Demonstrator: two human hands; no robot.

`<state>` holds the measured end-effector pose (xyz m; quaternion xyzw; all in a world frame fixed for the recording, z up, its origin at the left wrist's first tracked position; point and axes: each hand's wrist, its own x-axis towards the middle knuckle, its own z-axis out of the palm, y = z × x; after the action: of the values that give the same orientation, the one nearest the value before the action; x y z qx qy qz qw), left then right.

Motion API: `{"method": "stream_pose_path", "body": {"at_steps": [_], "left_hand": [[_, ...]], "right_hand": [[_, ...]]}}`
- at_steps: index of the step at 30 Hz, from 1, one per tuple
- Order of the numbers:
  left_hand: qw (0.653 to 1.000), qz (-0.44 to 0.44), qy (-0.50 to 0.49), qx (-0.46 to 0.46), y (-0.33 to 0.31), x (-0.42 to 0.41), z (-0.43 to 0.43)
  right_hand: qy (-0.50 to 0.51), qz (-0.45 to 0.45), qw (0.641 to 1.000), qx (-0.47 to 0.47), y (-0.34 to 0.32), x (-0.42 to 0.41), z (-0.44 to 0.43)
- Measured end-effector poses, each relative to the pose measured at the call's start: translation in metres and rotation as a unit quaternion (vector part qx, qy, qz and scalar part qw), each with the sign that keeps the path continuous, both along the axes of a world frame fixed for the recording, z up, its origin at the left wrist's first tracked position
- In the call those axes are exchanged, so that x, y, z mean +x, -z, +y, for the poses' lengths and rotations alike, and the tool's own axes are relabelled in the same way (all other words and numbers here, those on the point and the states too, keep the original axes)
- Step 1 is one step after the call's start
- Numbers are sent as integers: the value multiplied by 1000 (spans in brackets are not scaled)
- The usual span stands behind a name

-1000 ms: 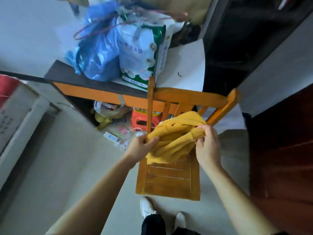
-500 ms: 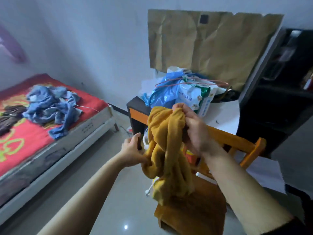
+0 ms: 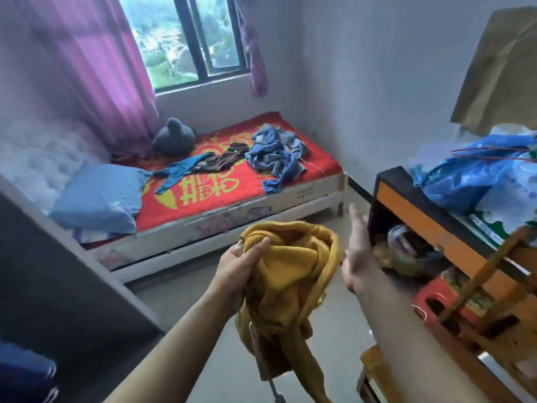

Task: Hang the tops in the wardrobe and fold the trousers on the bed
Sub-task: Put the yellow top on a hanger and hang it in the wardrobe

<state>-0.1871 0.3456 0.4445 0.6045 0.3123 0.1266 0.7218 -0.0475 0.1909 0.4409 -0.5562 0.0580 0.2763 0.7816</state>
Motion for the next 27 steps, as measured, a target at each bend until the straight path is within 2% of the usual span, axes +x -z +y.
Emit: {"method": "stream_pose_path", "body": {"at_steps": [2, 4, 5, 6, 9, 11, 13, 15, 16, 18, 20, 22, 24, 27], "left_hand": [[997, -25, -60, -41, -3, -25, 23], [990, -59, -103, -82, -6, -47, 48], [985, -80, -115, -102, -8, -57, 63], [981, -100, -119, -117, -10, -67, 77], [977, -122, -111, -136, -19, -101, 126], [978, -114, -135, -114, -25, -130, 163], [978, -59, -195, -46, -19, -165, 210], [963, 23, -268, 23, -5, -199, 256], [951, 55, -302, 35, 2, -214, 275], [933, 77, -351, -8, 14, -237, 305], [927, 65, -356, -101, 17, -252, 322], [926, 87, -340, -139, 15, -269, 332], [923, 112, -350, -114, 13, -284, 344], [891, 109, -441, -23, 12, -301, 366]], "right_hand": [[-121, 91, 987, -54, 30, -52, 29], [-286, 201, 937, 3, 54, -102, 63], [-351, 219, 910, 30, 63, -123, 82], [-389, 206, 897, 29, 71, -137, 101], [-350, 116, 928, -54, 86, -148, 161], [-260, 49, 963, -44, 78, -129, 208], [-171, -18, 985, -3, 53, -110, 263], [-118, -90, 989, 16, 24, -108, 316], [-110, -122, 986, 32, 11, -114, 341], [-128, -166, 976, 53, -8, -138, 382], [-175, -193, 962, 76, -17, -165, 413], [-229, -208, 946, 92, -19, -187, 439], [-285, -229, 924, 108, -23, -202, 463], [-358, -277, 884, 118, -30, -220, 501]]}}
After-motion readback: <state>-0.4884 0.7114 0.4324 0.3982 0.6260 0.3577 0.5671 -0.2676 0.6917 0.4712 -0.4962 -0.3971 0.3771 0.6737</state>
